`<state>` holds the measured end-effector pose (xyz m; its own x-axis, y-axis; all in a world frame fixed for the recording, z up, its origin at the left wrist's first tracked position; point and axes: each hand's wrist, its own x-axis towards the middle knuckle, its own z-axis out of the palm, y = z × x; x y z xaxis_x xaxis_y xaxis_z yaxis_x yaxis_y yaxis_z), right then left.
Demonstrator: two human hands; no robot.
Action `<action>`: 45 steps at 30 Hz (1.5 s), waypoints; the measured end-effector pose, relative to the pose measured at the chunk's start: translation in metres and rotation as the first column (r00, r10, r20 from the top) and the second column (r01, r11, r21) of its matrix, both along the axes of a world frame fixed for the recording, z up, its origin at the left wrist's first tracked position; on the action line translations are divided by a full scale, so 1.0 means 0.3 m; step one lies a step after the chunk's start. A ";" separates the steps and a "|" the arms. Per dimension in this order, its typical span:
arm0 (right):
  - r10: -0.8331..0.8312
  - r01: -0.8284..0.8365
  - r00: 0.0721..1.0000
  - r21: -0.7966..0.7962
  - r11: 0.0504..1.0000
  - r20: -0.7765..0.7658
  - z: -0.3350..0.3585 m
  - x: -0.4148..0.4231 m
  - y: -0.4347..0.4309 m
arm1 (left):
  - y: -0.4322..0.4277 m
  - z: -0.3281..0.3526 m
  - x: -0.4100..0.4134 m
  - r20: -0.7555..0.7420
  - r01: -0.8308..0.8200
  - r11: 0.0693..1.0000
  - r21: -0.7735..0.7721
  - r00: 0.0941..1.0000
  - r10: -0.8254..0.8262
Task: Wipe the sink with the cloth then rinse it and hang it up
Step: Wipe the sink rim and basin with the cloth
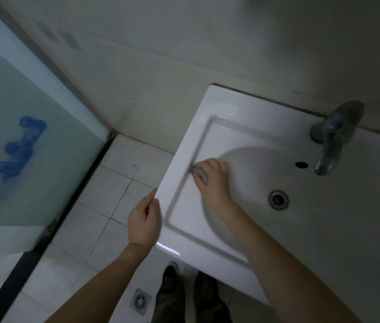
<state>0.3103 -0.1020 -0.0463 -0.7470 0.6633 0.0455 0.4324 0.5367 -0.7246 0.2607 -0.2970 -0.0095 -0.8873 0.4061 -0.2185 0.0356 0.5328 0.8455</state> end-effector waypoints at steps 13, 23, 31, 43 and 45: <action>0.369 -0.336 0.926 -0.271 0.902 0.078 0.064 0.364 -0.196 | -0.007 -0.003 -0.023 -0.123 0.250 0.944 -0.213 0.952 -0.280; 0.103 -0.057 0.978 -0.245 0.968 0.180 0.072 0.527 -0.171 | -0.009 -0.007 -0.022 -0.126 0.226 0.967 -0.115 0.963 -0.240; 0.086 -0.073 0.973 -0.070 0.995 0.215 0.125 0.206 -0.352 | -0.007 -0.033 -0.042 -0.143 0.261 0.953 -0.153 0.949 -0.283; -0.150 0.256 0.870 -0.169 0.952 0.470 0.174 0.860 -0.100 | 0.103 0.046 0.157 -0.463 0.568 0.737 -0.366 0.576 -0.674; -0.159 0.241 0.896 -0.154 0.958 0.415 0.157 0.890 -0.112 | 0.143 0.023 0.277 -0.374 0.718 0.595 -0.361 0.472 -0.798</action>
<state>0.5772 -0.1357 0.0009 -0.5258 0.7652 -0.3714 0.7876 0.2730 -0.5525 0.3439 -0.2541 -0.0026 -0.2393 0.9710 -0.0013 0.8315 0.2056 0.5160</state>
